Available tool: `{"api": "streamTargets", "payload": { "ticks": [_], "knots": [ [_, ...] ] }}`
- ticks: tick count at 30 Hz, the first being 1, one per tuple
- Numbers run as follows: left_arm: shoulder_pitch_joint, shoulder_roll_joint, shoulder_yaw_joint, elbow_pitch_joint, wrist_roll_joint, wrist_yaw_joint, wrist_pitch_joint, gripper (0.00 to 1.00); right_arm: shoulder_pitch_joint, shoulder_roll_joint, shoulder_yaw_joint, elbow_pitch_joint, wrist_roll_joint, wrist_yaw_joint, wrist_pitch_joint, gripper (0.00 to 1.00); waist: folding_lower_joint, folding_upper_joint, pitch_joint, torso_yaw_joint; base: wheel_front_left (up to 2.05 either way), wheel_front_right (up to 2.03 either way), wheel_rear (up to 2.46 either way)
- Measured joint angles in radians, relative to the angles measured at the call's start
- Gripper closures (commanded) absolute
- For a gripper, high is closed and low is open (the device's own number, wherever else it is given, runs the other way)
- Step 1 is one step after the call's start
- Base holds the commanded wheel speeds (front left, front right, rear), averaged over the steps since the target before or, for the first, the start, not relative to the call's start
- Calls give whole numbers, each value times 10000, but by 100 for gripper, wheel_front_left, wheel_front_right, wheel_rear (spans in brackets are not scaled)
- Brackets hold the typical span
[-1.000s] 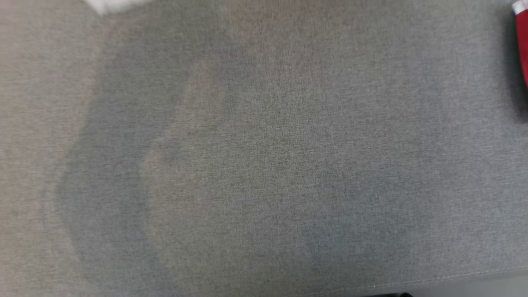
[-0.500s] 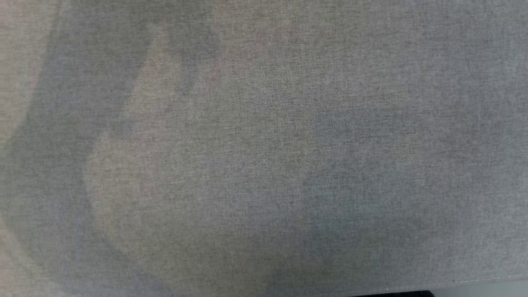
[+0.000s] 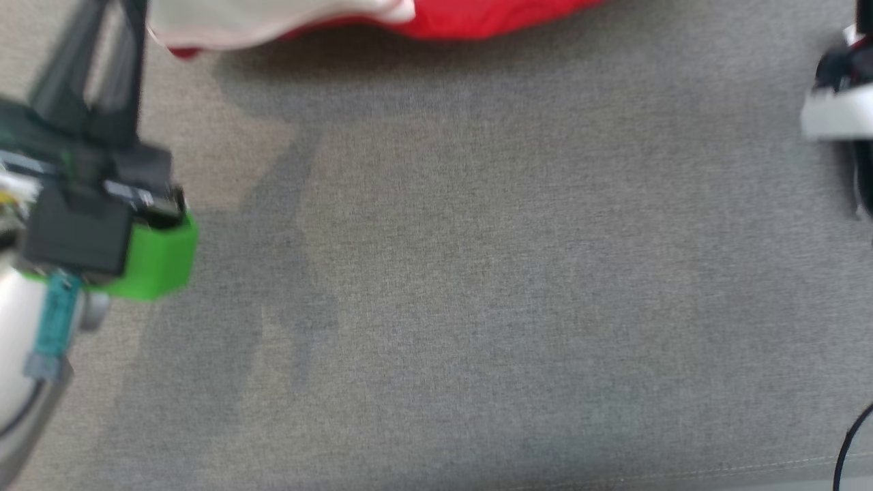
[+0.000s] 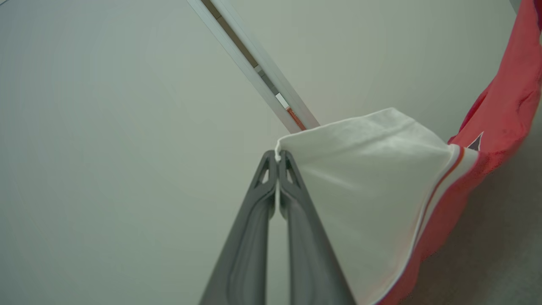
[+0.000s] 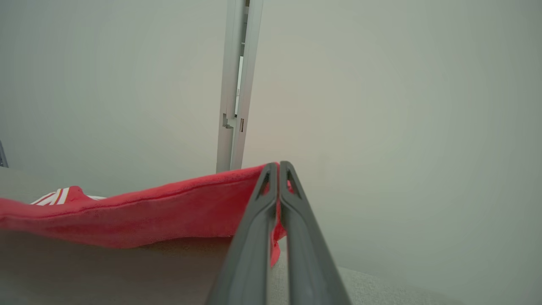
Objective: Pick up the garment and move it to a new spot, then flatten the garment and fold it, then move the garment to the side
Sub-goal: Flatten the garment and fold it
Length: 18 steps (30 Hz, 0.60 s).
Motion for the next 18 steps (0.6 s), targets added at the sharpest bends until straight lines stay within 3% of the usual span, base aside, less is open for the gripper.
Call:
{"api": "streamTargets", "payload": {
  "ticks": [9, 18],
  "knots": [
    [3827, -360, 221, -75, 10, -33, 0, 100, 3599, 393, -759, -627, -46, 0, 0, 100, 0, 0, -1546, -128, 0, 0, 0],
    [6208, -890, 621, -274, 336, 46, 0, 100, 5724, 748, -1135, -731, 136, 0, 0, 100, 0, 0, -2453, -211, 0, 0, 0]
  ]
}}
